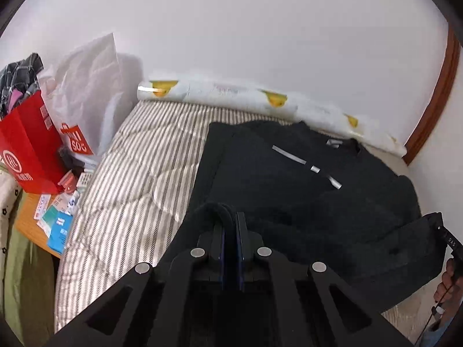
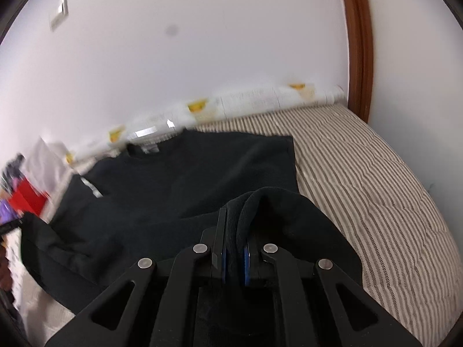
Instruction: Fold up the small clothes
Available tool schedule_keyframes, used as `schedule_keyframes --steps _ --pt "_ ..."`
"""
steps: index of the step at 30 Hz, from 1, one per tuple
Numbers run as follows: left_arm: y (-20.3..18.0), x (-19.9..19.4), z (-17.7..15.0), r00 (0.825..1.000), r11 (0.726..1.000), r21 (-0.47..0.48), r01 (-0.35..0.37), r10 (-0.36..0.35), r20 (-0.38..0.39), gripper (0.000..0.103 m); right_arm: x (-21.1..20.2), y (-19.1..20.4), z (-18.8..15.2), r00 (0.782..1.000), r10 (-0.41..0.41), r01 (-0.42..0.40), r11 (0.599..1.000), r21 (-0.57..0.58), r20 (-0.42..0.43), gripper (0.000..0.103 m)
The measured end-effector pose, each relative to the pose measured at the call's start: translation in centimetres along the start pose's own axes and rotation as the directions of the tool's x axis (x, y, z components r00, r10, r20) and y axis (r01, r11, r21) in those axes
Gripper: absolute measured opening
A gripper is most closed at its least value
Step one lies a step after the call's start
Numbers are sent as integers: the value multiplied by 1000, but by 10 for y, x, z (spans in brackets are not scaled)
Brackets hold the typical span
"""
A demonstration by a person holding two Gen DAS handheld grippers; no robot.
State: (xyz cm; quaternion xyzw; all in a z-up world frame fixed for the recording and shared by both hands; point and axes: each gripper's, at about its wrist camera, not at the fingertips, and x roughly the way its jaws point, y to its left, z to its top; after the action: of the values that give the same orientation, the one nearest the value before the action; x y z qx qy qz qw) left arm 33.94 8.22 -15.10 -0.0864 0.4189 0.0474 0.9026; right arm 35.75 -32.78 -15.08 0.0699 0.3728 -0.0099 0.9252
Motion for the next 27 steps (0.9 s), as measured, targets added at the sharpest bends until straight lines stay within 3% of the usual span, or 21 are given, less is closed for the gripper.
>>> schedule_keyframes --steps 2,5,7,11,13,20,27 --pt "2 4 -1 1000 1000 -6 1 -1 -16 7 3 0 -2 1000 -17 16 1000 -13 -25 9" --pt "1 -2 -3 1000 1000 14 16 -16 -26 8 -10 0 -5 998 -50 50 999 -18 -25 21" --pt "-2 -10 -5 999 999 38 25 -24 -26 16 -26 4 -10 997 -83 82 996 -34 -7 30" --pt "-11 -33 -16 999 995 82 52 -51 -17 32 -63 19 -24 996 -84 87 993 -79 32 33" --pt "-12 -44 -23 998 994 89 62 -62 -4 39 -80 30 -33 997 -64 69 991 -113 43 33" --pt "-8 -73 -54 995 993 69 95 -94 -19 42 -95 61 -70 998 62 -65 974 -218 -22 33" --pt "-2 -77 -89 983 984 27 177 -176 -57 42 -88 66 -100 989 114 -130 976 -174 -98 27"
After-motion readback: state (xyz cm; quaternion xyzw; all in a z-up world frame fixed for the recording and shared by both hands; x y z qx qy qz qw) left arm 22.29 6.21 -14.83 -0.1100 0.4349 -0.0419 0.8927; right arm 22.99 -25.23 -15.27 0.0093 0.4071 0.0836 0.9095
